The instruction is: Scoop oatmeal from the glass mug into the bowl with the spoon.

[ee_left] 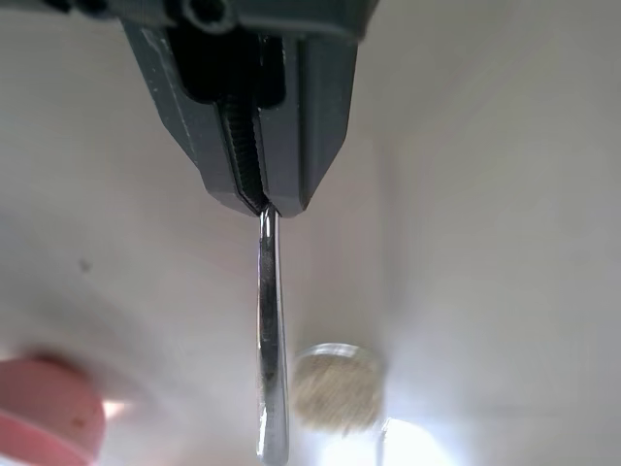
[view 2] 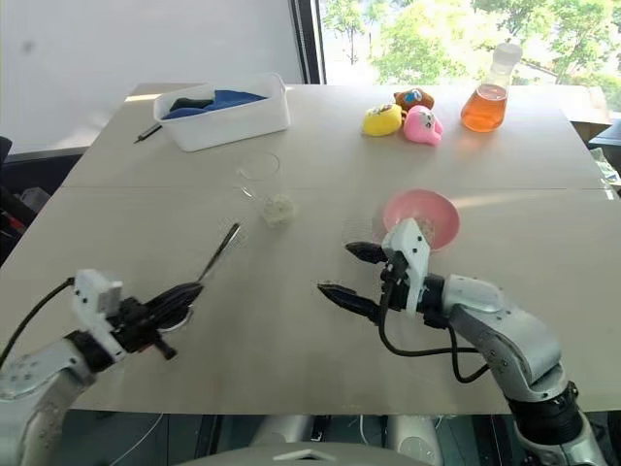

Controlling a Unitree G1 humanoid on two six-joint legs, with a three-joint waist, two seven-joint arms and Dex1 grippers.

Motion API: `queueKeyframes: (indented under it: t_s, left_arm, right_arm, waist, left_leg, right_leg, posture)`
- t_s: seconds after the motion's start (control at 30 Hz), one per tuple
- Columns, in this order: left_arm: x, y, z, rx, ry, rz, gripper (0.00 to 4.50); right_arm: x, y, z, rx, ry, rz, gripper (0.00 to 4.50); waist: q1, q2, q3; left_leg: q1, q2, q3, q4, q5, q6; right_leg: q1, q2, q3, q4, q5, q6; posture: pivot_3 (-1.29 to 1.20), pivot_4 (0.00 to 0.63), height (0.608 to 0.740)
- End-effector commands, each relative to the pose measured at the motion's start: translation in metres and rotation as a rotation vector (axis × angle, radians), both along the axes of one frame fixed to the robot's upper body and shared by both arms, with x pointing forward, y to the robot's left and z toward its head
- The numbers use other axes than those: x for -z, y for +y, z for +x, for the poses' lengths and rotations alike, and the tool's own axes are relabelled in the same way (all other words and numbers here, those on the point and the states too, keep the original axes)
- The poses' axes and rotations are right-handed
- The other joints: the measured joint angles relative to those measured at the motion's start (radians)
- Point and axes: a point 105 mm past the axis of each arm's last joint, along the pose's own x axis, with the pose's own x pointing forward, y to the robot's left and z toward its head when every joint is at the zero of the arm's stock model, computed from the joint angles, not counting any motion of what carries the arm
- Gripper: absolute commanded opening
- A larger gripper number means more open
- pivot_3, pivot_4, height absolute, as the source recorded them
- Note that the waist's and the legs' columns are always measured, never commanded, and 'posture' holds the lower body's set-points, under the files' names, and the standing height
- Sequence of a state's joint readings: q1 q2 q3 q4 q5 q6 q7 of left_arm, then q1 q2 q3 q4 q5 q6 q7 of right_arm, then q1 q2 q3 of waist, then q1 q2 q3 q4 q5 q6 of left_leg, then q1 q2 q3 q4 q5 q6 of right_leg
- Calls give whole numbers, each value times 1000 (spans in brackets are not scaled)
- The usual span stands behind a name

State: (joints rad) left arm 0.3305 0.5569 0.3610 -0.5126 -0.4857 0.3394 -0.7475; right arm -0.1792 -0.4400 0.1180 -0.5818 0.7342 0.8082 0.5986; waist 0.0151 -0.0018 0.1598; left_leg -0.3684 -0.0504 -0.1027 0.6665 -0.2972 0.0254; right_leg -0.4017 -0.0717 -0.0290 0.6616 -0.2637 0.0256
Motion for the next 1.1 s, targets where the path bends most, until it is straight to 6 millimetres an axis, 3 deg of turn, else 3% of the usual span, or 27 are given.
queueKeyframes:
  t_s: [0.03,0.1,0.3,0.43,0.73,0.97,1.03,1.07,1.1]
  left_arm:
    - [-12,-42,1,73,-87,-40,34]
    - [-12,-66,-2,131,-78,-100,34]
    - [-1,-93,-14,260,-54,-84,34]
    - [2,-94,-17,283,-49,-85,34]
    - [9,-92,-16,274,-44,-104,34]
    - [17,-82,-15,260,-33,-112,0]
    - [18,-80,-16,264,-32,-106,0]
    - [19,-80,-16,267,-31,-102,0]
    - [19,-80,-16,269,-31,-98,0]
  right_arm:
    - [-9,16,-5,-14,77,69,4500]
    - [-15,25,0,-3,144,142,4500]
    - [-14,42,12,-28,265,164,4500]
    - [-14,45,28,34,310,191,4500]
    - [-17,45,30,44,344,255,4500]
    - [-20,44,30,43,366,313,1285]
    - [-20,43,30,39,368,316,619]
    - [-21,44,29,36,369,319,82]
    - [-21,44,29,28,369,319,30]
  waist:
    - [-2,0,0]
    - [-7,0,0]
    - [-11,1,0]
    - [-17,1,0]
    - [-26,1,1]
    - [-28,2,1]
    - [-28,2,1]
    - [-28,2,1]
    - [-28,2,1]
  left_leg:
    - [0,0,0,0,0,0]
    - [0,0,0,0,0,0]
    - [0,0,0,-1,2,-3]
    - [-1,0,1,-1,2,-3]
    - [-1,0,1,-1,2,-3]
    - [-1,0,1,-1,2,-2]
    - [-2,0,1,-1,1,-1]
    - [-2,0,1,-1,0,0]
    - [-2,0,1,-1,0,0]
  right_leg:
    - [0,0,0,0,0,0]
    - [-1,1,0,1,0,0]
    - [-3,2,0,2,0,0]
    - [-3,2,1,2,0,0]
    - [-3,2,1,2,0,0]
    - [-4,3,1,2,0,0]
    - [-4,3,1,2,0,0]
    - [-4,3,1,2,0,0]
    - [-4,3,1,2,0,0]
  posture:
    - [0,150,740]
    - [0,150,740]
    - [0,150,740]
    - [0,150,740]
    - [0,150,740]
    - [0,150,740]
    - [0,150,740]
    - [0,150,740]
    - [0,150,740]
